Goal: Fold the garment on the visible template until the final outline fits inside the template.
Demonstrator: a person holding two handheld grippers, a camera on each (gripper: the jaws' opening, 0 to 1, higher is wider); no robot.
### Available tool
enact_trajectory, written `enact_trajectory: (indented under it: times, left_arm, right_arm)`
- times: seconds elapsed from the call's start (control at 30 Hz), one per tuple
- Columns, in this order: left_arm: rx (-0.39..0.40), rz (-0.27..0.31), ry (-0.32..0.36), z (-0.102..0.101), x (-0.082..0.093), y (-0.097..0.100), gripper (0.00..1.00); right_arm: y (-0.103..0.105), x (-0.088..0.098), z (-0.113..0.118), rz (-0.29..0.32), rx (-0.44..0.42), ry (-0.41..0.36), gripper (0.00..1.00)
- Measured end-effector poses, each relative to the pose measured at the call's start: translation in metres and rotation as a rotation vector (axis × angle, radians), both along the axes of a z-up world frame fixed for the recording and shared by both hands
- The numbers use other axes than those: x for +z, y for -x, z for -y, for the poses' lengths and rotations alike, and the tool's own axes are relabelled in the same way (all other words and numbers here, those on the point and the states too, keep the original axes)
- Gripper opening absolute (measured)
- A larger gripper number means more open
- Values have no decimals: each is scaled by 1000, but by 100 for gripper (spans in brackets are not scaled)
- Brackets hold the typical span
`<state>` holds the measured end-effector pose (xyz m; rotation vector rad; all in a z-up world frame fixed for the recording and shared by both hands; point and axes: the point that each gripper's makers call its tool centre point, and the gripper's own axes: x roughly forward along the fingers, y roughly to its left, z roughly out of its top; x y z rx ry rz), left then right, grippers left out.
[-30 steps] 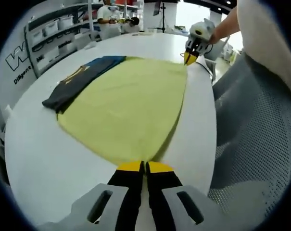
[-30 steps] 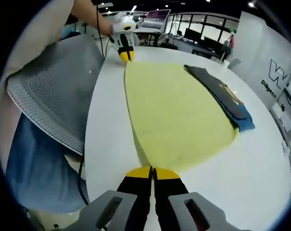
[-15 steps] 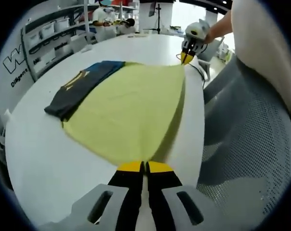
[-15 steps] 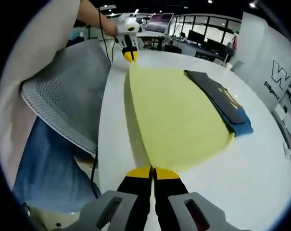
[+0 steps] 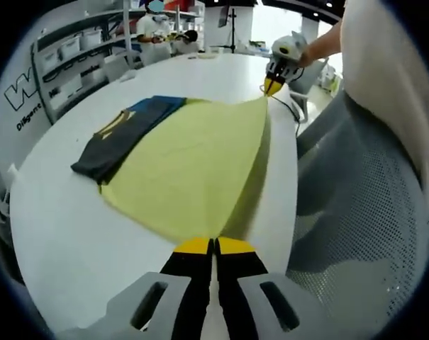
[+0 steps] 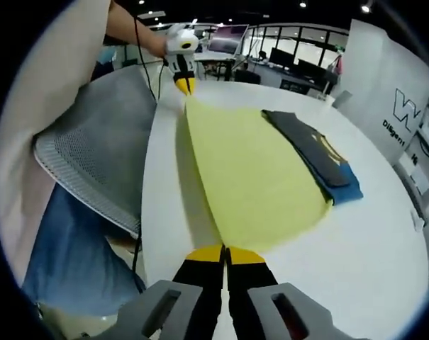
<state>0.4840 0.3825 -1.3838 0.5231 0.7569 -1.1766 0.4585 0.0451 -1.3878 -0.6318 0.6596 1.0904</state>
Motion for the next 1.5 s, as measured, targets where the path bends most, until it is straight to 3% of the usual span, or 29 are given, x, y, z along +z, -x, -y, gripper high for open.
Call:
enact_trajectory:
  times: [0.17, 0.33, 0.5, 0.87, 1.2, 1.5]
  left_arm:
    - [-18, -8, 1, 1, 16, -14, 0]
    - [-15, -28, 10, 4, 35, -40, 0]
    - [-7, -38, 25, 7, 54, -77, 0]
    - [27, -65, 42, 9, 73, -158, 0]
    - [85, -55, 57, 14, 78, -241, 0]
    - [193, -90, 64, 20, 56, -307, 0]
  right_arm:
    - [-22, 18, 2, 36, 10, 2, 0]
    - [-53, 35, 5, 68, 15, 1, 0]
    - [-89, 49, 7, 95, 17, 10, 0]
    - [-180, 70, 11, 125, 2, -1, 0]
    - [-256, 69, 15, 122, -31, -7, 0]
    - [-318, 52, 18, 87, -67, 0, 0]
